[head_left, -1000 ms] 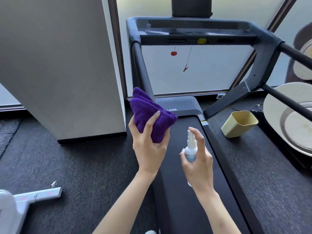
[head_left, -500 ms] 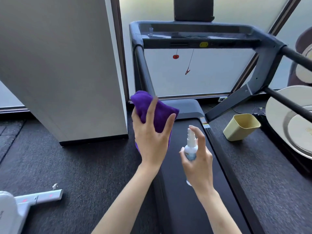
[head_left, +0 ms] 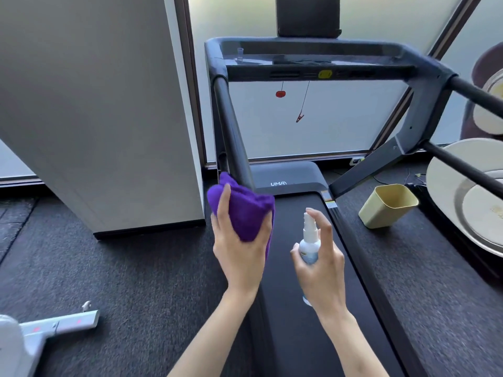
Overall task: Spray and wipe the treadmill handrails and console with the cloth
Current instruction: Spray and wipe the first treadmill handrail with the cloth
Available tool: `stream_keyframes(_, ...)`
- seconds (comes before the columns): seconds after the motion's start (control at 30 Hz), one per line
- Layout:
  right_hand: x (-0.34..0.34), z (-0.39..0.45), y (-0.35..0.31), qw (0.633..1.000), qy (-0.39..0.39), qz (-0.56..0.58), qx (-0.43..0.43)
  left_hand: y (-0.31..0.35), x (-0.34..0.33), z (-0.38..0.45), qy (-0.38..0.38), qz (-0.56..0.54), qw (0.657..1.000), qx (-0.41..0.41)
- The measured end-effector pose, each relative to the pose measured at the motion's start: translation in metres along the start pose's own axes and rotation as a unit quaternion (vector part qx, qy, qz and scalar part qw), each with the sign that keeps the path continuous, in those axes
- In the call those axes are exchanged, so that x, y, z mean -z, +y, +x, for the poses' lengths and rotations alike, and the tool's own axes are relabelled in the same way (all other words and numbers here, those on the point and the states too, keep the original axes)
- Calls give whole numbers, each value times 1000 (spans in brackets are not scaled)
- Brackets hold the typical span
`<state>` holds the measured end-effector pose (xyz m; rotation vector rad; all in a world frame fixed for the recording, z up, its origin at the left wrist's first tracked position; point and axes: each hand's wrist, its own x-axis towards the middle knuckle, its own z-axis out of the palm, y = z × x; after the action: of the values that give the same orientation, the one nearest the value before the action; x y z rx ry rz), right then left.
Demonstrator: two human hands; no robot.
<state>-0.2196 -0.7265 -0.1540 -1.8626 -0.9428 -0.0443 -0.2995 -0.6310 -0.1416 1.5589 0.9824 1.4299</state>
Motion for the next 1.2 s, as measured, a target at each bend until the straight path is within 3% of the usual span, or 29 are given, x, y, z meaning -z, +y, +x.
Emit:
stream_keyframes(0.07, -2, 8, -2, 1000, -1, 6, -2, 17, -8, 33, -8, 59, 998, 36)
stream_keyframes(0.13, -4, 18, -7, 1000, 1, 16, 7, 23, -13, 78, -74, 82, 987, 121)
stream_keyframes(0.2, -6, 29, -12, 999, 0, 31, 21, 27, -13, 114, -147, -1, 961, 233)
stream_keyframes(0.27, -8, 38, -15, 998, -4, 45, 34, 28, -9, 122, -176, -87, 940, 280)
stream_keyframes(0.5, -15, 57, -3, 996, -37, 71, 48, 17, 9, 82, -142, -189, 921, 311)
stream_keyframes(0.63, -20, 81, 0, 993, -54, 83, 57, 19, -6, 120, -155, -186, 898, 367)
stream_keyframes(0.87, -44, 134, -4, 993, -41, 83, 78, 0, -37, 185, -172, -169, 889, 390)
stream_keyframes(1.2, -97, 207, -4, 997, 6, 54, 61, -39, -80, 282, -225, -193, 849, 438)
